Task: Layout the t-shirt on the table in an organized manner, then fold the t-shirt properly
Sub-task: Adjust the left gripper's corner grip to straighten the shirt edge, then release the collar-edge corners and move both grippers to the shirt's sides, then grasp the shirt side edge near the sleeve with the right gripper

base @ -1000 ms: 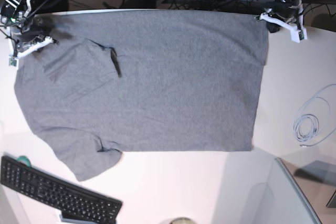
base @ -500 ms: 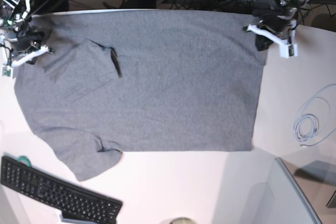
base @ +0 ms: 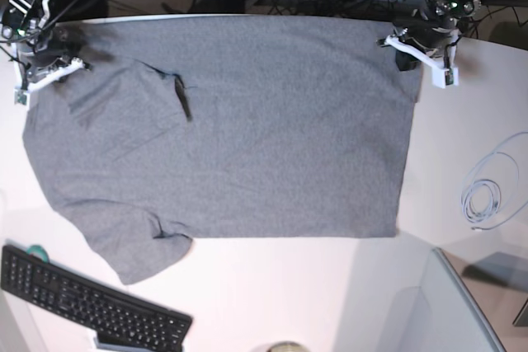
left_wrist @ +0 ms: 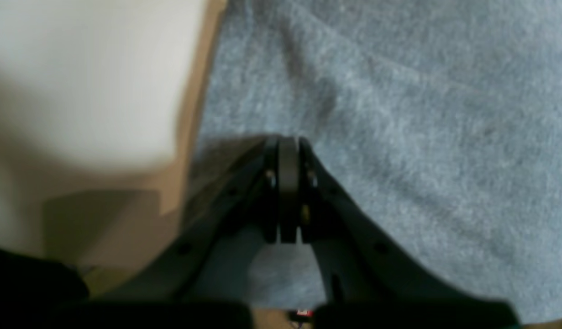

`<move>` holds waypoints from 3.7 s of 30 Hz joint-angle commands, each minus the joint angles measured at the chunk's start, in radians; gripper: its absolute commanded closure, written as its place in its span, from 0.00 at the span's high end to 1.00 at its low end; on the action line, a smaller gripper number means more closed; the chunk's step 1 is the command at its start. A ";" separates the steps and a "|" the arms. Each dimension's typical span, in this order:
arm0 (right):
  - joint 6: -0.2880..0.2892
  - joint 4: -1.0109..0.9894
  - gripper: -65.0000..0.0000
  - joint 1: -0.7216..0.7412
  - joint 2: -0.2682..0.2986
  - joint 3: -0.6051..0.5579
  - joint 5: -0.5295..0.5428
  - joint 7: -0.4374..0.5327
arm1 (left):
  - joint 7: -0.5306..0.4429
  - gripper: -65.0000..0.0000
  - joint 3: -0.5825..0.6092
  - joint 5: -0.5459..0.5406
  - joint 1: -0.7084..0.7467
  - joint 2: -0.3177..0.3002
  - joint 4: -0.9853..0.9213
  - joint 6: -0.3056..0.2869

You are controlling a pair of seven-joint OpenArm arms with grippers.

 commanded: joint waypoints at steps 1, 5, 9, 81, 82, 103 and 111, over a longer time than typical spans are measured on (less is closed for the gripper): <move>-0.001 0.024 0.01 0.002 0.009 0.000 0.002 0.018 | -0.014 0.00 -0.020 -0.002 0.005 -0.011 0.014 0.004; 0.005 0.039 0.01 0.029 0.014 0.001 0.005 0.019 | -0.014 0.00 -0.058 -0.004 -0.014 -0.012 0.059 0.003; 0.005 0.140 0.02 0.089 0.029 -0.003 0.005 0.016 | -0.007 0.00 -0.056 -0.004 -0.061 -0.017 0.162 0.003; 0.117 0.242 0.47 0.197 0.006 -0.169 0.007 -0.416 | -0.007 0.00 -0.056 0.007 -0.141 -0.133 0.047 0.003; 0.117 0.262 0.54 0.198 0.006 -0.169 0.007 -0.415 | -0.007 0.00 -0.058 0.007 -0.141 -0.135 0.047 0.003; -0.059 -0.846 0.57 0.714 0.288 -0.172 0.005 0.108 | -0.010 0.00 -0.062 0.007 -0.130 -0.155 0.024 0.003; -0.052 -0.851 0.57 0.703 0.255 -0.178 0.005 0.113 | -0.010 0.00 -0.062 0.007 -0.138 -0.166 -0.012 0.003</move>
